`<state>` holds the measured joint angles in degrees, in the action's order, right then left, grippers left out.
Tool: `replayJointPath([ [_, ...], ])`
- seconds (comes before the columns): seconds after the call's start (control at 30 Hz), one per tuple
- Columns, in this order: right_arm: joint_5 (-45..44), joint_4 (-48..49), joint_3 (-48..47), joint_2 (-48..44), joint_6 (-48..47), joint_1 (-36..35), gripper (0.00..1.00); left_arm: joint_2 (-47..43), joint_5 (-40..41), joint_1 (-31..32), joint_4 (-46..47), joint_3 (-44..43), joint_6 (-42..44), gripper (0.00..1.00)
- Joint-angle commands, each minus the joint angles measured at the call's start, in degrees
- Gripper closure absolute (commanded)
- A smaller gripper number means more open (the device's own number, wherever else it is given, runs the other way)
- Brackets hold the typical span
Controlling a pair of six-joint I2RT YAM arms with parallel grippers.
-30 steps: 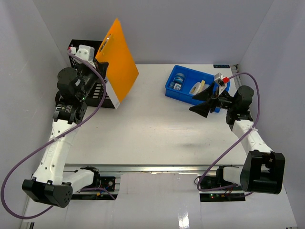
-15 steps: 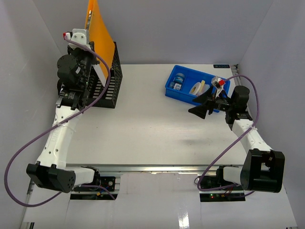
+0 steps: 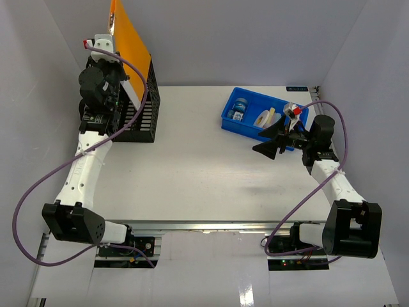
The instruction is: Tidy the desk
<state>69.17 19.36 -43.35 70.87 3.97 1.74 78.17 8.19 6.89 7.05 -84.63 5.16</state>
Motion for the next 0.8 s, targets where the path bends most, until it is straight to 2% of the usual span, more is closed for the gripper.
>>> replayJointPath([
  [0.0, 0.27, -0.47, -0.77, 0.41, -1.33, -0.24, 0.10, -3.05, 1.03, -1.10, 6.24, -5.68, -0.90, 1.00],
  [0.23, 0.18, -0.73, -0.77, 0.41, -1.51, -0.24, 0.10, -5.47, 0.68, -1.10, 7.09, -7.04, -2.70, 1.00],
  [0.43, 0.01, -0.73, -0.77, 0.41, -1.51, -0.24, 0.10, -5.93, 0.60, -1.10, 7.63, -4.25, -2.00, 1.00],
  [0.77, 0.09, -1.45, -1.03, 0.42, -2.15, -0.24, 0.10, -2.54, 0.39, -1.18, 6.91, -0.85, -0.20, 1.00],
])
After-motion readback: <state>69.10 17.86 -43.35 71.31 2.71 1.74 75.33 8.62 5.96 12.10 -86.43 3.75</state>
